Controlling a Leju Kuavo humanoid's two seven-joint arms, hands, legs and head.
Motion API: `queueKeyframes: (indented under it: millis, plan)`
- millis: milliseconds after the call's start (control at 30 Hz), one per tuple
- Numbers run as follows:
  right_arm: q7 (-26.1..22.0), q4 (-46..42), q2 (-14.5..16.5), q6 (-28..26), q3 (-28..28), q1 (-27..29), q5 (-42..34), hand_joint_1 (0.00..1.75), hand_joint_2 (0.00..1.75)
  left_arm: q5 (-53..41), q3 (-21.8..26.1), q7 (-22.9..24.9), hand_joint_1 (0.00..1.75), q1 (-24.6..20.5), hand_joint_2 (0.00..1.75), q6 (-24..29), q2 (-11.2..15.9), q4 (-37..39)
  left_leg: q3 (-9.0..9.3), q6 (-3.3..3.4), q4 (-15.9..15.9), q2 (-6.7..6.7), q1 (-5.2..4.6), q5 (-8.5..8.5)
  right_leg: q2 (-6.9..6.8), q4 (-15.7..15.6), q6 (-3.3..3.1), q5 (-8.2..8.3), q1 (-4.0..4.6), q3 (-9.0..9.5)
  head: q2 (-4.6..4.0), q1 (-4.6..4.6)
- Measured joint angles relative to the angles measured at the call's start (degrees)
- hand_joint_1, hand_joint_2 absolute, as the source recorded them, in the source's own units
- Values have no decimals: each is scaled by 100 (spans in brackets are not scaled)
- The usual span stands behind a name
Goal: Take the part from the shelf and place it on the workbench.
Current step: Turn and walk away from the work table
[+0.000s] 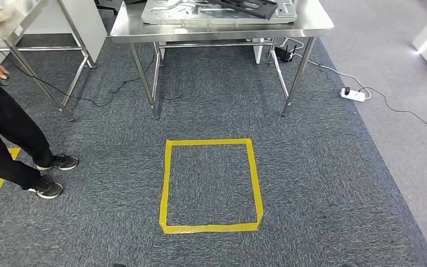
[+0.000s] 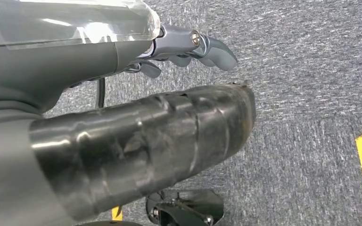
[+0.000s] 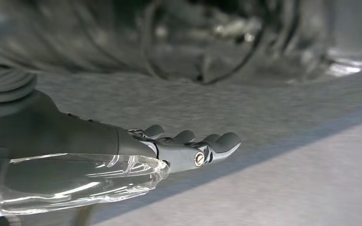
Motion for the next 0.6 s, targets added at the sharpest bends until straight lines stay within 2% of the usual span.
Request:
queueKeyframes:
  millis: [67,133,167,233,267,300,367,400,433,467,500,533,600]
  plan:
    - [122,183,-1,-39,-81,-31,83,0,0,7,4,0,0,3,0,2,0,0,311,-6,-683,-94,35,399,94,44,31,-10,-18,-13,1,0]
    - [248,326,-1,-70,-131,-74,162,0,0,9,5,0,0,4,0,5,0,0,539,22,-1230,-248,40,583,186,88,106,-8,-22,-57,1,1]
    - [324,389,-1,-78,-153,-91,207,0,0,9,5,0,0,1,0,7,0,0,564,48,-1318,-294,31,580,225,94,151,5,-23,-81,1,1]
    - [527,506,-2,-89,-189,-99,310,0,0,11,7,1,0,-5,0,9,-3,0,560,126,-1346,-244,17,605,292,78,238,43,-30,-111,1,2]
    - [649,559,-3,-96,-200,-93,367,0,0,14,8,1,0,-7,0,10,-6,0,565,173,-1370,-202,21,632,271,100,267,25,-36,-129,1,3]
    - [787,612,-3,-102,-206,-91,427,0,0,17,10,0,0,-6,0,12,-9,0,567,221,-1396,-157,28,661,205,206,288,-58,-35,-179,1,4]
    - [1091,715,3,-88,-212,-98,558,0,0,19,14,-1,0,-1,0,15,-13,0,549,287,-1424,-60,20,699,19,751,311,-407,-35,-423,1,4]
    - [1241,767,9,-70,-213,-102,634,0,0,18,16,-1,0,5,0,16,-13,0,533,301,-1422,-9,5,703,-39,1134,321,-606,-34,-593,0,4]
    - [1374,812,15,-47,-213,-101,714,0,0,16,17,1,0,10,0,15,-13,0,522,307,-1418,44,-11,704,-64,1452,330,-733,-38,-729,-1,3]
    - [1502,856,22,-17,-213,-94,805,0,0,12,20,3,0,14,0,14,-13,0,514,309,-1414,94,-26,703,-79,1614,331,-760,-39,-787,-1,3]
    - [1626,894,30,18,-212,-86,902,0,0,3,22,7,0,15,0,13,-13,0,513,310,-1409,139,-37,701,-94,1554,323,-678,-38,-732,-1,3]
    - [1757,932,38,70,-209,-79,1001,0,0,-7,23,11,0,12,0,9,-13,0,517,308,-1404,178,-46,695,-123,1277,303,-513,-33,-567,-1,3]
    - [2035,1000,53,192,-174,-83,1224,0,0,-24,25,14,0,5,0,2,-13,0,523,285,-1381,249,-69,673,-287,502,234,-213,12,-140,0,4]
